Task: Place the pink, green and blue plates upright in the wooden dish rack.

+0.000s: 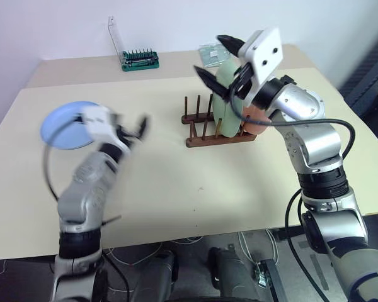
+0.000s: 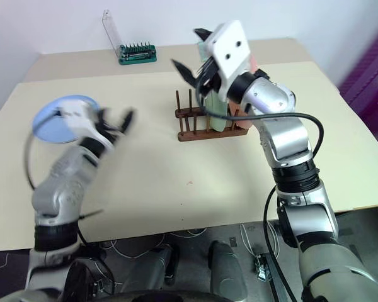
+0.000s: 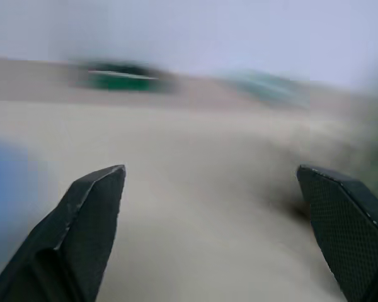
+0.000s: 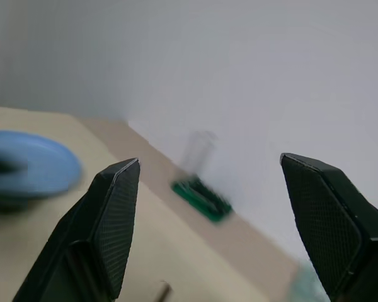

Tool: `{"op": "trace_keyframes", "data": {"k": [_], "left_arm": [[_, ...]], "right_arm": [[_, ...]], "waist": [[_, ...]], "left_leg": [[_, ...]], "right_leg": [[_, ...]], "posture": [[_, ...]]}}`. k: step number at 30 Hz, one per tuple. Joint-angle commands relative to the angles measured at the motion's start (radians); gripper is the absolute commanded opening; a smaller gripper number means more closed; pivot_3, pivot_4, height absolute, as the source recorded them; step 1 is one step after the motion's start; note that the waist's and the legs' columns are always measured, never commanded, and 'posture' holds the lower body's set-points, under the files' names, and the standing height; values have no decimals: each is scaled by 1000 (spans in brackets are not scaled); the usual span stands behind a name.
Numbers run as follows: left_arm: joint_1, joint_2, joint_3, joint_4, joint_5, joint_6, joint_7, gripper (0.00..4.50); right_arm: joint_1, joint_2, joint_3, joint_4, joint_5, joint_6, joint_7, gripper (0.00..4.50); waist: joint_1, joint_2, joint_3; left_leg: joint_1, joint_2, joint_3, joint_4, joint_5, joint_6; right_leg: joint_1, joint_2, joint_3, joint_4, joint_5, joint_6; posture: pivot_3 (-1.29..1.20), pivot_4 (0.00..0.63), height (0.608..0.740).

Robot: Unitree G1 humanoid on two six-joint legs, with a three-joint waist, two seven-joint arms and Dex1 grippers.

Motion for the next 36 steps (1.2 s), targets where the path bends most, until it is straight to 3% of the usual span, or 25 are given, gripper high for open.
{"op": "trace_keyframes", "data": {"k": [1,7,17,20,27,29,35,36], "left_arm": [[-31,-14,169,39,-37,63,175,4471],[-53,59,327,143,-119,148,195,4471],[-184,203,315,642,-131,114,14,4471],[-219,221,294,724,-115,86,-23,3682],[-244,237,286,754,-118,49,-46,152],[-240,234,278,732,-121,34,-61,70],[-181,195,98,303,-130,83,-128,70],[-184,176,71,211,-150,127,-104,26]], "right_arm": [[-5,19,-11,-28,-9,-32,30,3610],[26,45,10,-22,-33,-58,81,3610],[50,64,24,-9,-79,-94,113,3610],[82,47,43,-40,-77,-71,156,3610],[188,-14,77,-196,76,145,332,3610],[182,-14,79,-191,52,139,327,3610],[143,-17,115,-126,-78,19,326,3610],[130,-10,124,-107,-100,-9,325,3860]], "waist": [[4,0,0],[10,-3,-1],[6,-3,-1],[6,-3,-1],[6,-3,-1],[4,-3,-2],[7,-4,-1],[6,-4,-1]], "left_leg": [[0,0,0,0,0,0],[-1,-2,-1,2,0,0],[-1,-2,-2,2,1,-1],[0,-2,-2,2,1,-1],[0,-2,-2,2,0,-1],[0,-2,-2,2,0,-1],[-1,-2,-2,2,0,-1],[-1,-2,-2,2,0,-1]], "right_leg": [[0,0,0,0,0,0],[1,0,-2,0,1,1],[1,0,-2,1,1,1],[1,0,-2,1,1,1],[1,-1,-2,1,1,1],[1,-1,-2,1,1,1],[0,-2,-2,1,1,1],[0,-2,-2,1,1,1]], "posture": [[0,150,740],[0,150,740],[0,150,740],[0,150,740],[0,150,740],[0,150,740],[0,150,740],[0,150,740]]}}
